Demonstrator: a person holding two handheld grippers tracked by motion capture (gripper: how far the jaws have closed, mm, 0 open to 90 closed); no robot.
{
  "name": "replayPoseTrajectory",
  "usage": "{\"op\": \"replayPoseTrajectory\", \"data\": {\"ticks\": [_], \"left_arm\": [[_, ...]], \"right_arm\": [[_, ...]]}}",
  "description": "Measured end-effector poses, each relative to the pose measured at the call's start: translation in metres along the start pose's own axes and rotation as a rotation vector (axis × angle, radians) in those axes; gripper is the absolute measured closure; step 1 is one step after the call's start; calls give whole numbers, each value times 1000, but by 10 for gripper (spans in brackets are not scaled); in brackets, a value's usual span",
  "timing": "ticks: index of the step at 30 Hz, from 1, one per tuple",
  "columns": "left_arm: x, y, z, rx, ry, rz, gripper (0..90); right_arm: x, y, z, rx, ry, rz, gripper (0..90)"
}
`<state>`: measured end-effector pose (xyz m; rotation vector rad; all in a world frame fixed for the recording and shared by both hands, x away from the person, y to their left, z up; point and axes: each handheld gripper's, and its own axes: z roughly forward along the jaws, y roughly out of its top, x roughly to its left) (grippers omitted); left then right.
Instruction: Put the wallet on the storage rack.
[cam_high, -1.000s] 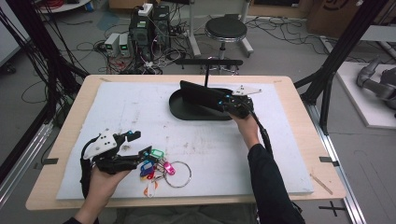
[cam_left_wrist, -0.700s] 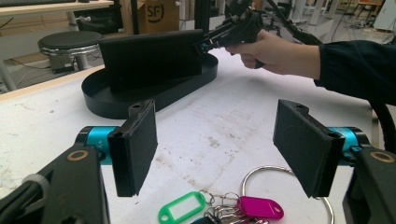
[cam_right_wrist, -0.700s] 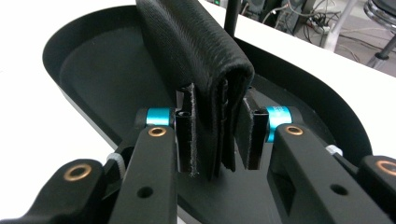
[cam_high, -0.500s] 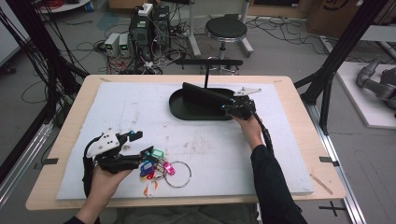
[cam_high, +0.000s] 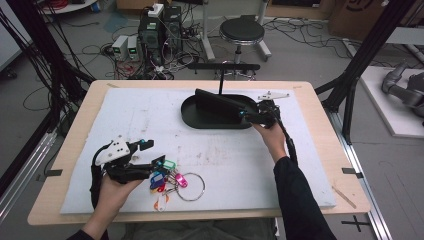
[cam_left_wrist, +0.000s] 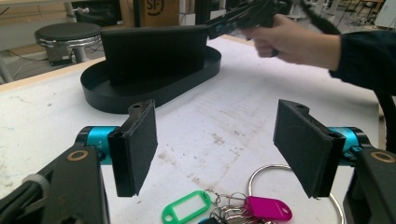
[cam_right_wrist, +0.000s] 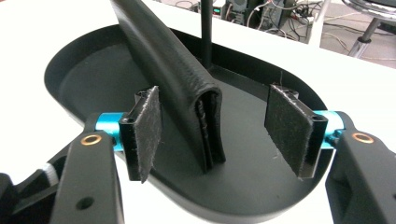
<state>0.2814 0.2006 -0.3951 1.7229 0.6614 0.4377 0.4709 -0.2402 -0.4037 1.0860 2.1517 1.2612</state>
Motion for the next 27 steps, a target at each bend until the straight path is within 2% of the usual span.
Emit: {"op": "replayPoseTrajectory", "data": {"ticks": [5,7,9,12,16,20,23,25,27], "left_arm": [[8,-1,2,21,22,-8,296],[10,-3,3,25,18,-19,281],[12,-3,4,28,21,-13,249],[13,-3,7,41,47,12,249],[15,-5,9,58,91,17,249],[17,-8,9,63,102,10,249],[16,-8,7,52,94,19,249],[16,-7,8,44,91,21,249],[17,-6,9,44,80,25,249]], "right_arm": [[-1,5,-31,-37,40,10,298],[-2,6,-47,-49,56,7,278],[-1,4,-63,-61,66,5,264],[0,-1,-85,-82,71,10,243],[2,-13,-113,-88,71,34,214],[8,-31,-138,-121,39,69,215],[15,-49,-151,-187,1,110,251],[18,-59,-156,-231,-7,130,272],[20,-63,-158,-233,-26,138,271]]}}
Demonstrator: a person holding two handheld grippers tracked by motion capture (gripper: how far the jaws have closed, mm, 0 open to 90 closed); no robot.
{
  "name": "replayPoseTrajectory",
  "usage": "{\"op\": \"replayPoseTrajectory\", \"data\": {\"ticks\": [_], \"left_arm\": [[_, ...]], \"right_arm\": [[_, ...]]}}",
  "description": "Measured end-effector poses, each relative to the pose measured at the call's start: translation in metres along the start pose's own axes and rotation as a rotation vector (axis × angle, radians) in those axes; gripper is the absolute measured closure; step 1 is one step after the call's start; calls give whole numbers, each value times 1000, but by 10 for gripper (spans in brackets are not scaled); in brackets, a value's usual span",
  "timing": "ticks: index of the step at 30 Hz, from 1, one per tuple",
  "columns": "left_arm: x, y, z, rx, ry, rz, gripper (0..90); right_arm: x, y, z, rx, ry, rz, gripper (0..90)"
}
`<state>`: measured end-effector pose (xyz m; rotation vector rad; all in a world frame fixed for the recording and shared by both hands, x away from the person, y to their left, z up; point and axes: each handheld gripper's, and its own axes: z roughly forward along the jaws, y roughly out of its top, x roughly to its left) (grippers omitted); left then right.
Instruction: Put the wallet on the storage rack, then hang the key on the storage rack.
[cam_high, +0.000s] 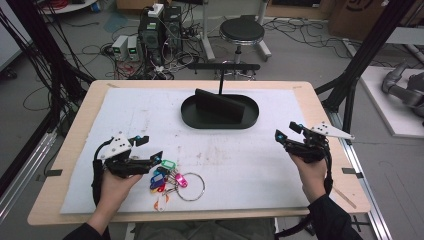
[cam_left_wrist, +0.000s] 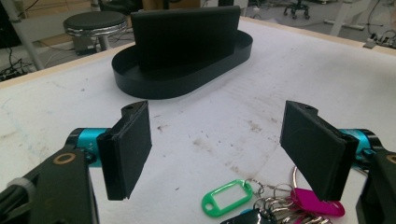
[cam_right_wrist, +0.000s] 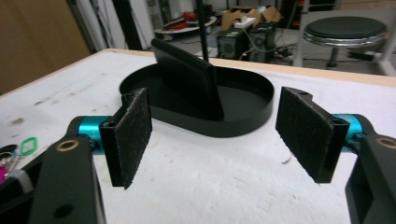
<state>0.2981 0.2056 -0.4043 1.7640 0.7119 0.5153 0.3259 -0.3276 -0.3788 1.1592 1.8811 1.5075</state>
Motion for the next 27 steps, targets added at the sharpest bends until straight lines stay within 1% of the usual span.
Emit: {"op": "replayPoseTrajectory", "data": {"ticks": [3,4,6,7,8,9,10,12,13,14,16,17,18,19,20,21,22,24,25,26,27], "left_arm": [[0,1,3,-1,-10,4,249],[0,1,5,3,-12,1,249],[2,1,6,-2,-31,0,249],[2,0,7,-11,-43,0,249],[3,0,7,-29,-53,-3,249],[4,0,7,-60,-69,-6,250],[5,0,6,-96,-88,-12,256],[7,0,6,-148,-122,-20,324],[8,1,6,-158,-134,-25,328],[9,1,7,-143,-142,-26,328],[9,1,8,-120,-157,-14,328],[9,2,10,-105,-161,-16,329],[8,2,11,-92,-168,-23,326],[8,2,13,-81,-185,-38,305],[7,3,15,-73,-209,-42,294],[5,3,18,-61,-225,-29,294],[4,4,20,-53,-230,-23,294],[0,6,27,-5,-244,-10,274],[-1,6,31,15,-243,-11,251],[-2,7,34,29,-242,-17,249],[-4,7,37,45,-245,-9,248]], "right_arm": [[0,-1,-4,1,-27,-15,272],[1,-1,-6,-3,-35,-30,272],[2,-3,-8,-6,-60,-53,271],[1,-5,-9,-12,-59,-51,272],[1,-6,-10,-9,-43,-43,272],[0,-7,-11,-6,-47,-48,273],[0,-9,-11,-13,-52,-53,276],[-1,-12,-12,-30,-25,-75,339],[0,-13,-12,-35,-16,-82,341],[-1,-15,-12,-41,-10,-92,341],[-1,-16,-11,-26,-20,-99,309],[0,-16,-11,-15,-28,-105,307],[0,-17,-10,-7,-26,-112,308],[0,-17,-10,-6,-23,-121,311],[1,-17,-9,-5,-20,-129,318],[3,-18,-9,-5,-22,-144,324],[4,-19,-9,-6,-19,-164,330],[7,-19,-8,1,-29,-203,332],[8,-19,-7,9,-27,-219,341],[9,-20,-6,14,-30,-228,343],[9,-20,-6,20,-35,-229,343]]}}
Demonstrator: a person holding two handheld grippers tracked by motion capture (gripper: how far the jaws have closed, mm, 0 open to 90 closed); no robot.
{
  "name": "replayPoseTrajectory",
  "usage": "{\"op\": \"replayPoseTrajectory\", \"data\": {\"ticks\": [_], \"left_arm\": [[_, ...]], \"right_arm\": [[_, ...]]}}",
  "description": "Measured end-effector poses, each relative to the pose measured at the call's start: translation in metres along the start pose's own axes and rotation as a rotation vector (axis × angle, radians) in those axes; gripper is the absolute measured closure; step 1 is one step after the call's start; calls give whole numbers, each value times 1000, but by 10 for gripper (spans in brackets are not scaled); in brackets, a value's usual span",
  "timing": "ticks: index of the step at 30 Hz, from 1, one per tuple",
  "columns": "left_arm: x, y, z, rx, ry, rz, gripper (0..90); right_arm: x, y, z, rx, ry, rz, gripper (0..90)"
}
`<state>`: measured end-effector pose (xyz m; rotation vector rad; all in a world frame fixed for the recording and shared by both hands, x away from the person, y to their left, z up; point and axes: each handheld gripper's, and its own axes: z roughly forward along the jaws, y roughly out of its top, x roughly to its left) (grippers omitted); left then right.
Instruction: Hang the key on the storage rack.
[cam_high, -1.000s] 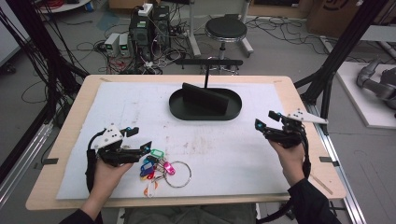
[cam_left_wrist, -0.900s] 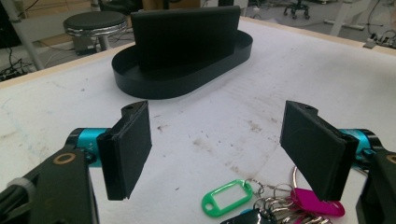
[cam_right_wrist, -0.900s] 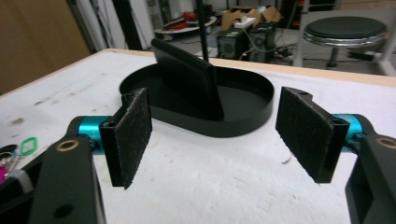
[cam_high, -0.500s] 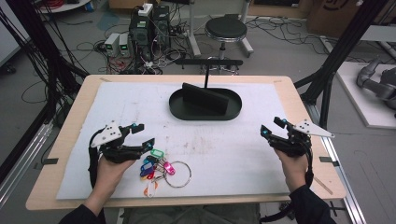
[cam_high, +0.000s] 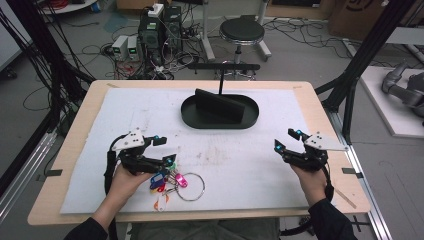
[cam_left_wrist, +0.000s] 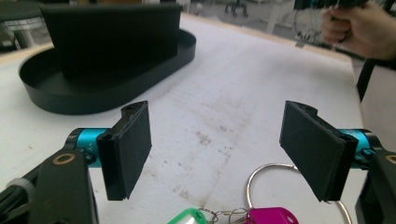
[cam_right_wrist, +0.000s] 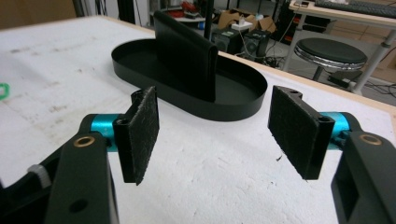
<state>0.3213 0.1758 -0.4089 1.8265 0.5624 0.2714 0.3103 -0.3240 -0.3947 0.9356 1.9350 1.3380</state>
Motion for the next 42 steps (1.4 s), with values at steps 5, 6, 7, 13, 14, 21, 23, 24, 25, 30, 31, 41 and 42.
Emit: {"op": "replayPoseTrajectory", "data": {"ticks": [5,6,7,13,14,21,23,24,25,30,31,41,42], "left_arm": [[-5,2,17,75,-24,40,274],[-7,2,20,91,-37,44,320],[-9,2,23,110,-51,53,365],[-16,-1,36,220,-81,104,526],[-16,-2,38,232,-83,107,554],[-19,-6,50,329,-82,137,682],[-21,-7,52,348,-92,156,710],[-23,-8,54,365,-96,170,716],[-24,-9,55,375,-98,178,730],[-28,-13,61,431,-99,199,747],[-29,-14,62,440,-96,203,747],[-31,-19,62,432,-76,197,856],[-32,-19,62,431,-75,194,856]], "right_arm": [[1,0,2,13,0,-5,342],[1,0,2,13,-1,-6,343],[1,0,2,14,-3,-8,350],[1,-1,3,21,1,-15,367],[2,-1,4,20,3,-16,367],[2,-3,4,32,1,-45,372],[3,-4,5,38,0,-42,372],[2,-4,5,40,-1,-45,372],[3,-4,5,43,-1,-47,372],[3,-4,4,41,1,-55,374],[3,-4,4,41,-5,-60,382],[3,-5,4,47,-12,-74,394],[3,-5,4,44,-14,-75,394]]}}
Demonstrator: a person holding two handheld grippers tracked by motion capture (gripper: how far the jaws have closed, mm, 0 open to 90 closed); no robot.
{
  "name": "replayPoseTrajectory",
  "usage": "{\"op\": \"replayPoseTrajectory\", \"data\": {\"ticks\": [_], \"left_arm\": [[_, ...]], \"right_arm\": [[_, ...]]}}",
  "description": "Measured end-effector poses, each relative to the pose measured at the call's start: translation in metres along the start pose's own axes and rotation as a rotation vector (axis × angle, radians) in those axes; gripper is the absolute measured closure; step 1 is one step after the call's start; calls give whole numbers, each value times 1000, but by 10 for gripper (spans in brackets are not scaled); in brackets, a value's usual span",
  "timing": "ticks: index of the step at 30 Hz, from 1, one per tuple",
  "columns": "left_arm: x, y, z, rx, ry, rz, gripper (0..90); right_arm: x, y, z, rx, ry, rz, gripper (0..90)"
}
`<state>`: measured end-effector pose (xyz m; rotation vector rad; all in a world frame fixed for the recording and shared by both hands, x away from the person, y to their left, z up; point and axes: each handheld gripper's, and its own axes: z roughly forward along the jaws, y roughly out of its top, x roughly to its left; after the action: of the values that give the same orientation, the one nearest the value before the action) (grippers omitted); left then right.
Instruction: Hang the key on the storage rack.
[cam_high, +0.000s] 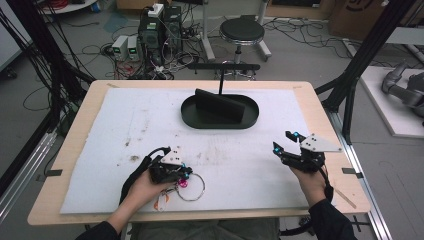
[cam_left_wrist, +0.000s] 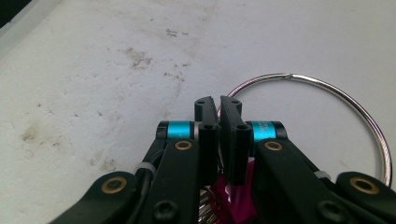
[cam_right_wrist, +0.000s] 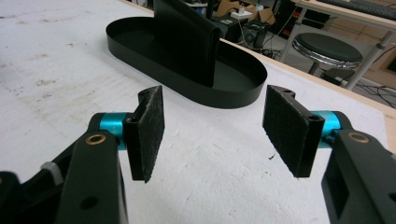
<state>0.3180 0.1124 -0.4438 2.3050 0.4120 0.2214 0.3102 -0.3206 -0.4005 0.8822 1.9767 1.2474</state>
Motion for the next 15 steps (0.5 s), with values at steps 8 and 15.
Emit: {"op": "replayPoseTrajectory", "data": {"ticks": [8,15], "left_arm": [[7,3,-18,-113,79,-53,863],[9,5,-41,-236,142,-54,864]], "right_arm": [[-1,1,-2,-13,-6,1,395],[-1,1,-2,-15,-6,1,394]]}}
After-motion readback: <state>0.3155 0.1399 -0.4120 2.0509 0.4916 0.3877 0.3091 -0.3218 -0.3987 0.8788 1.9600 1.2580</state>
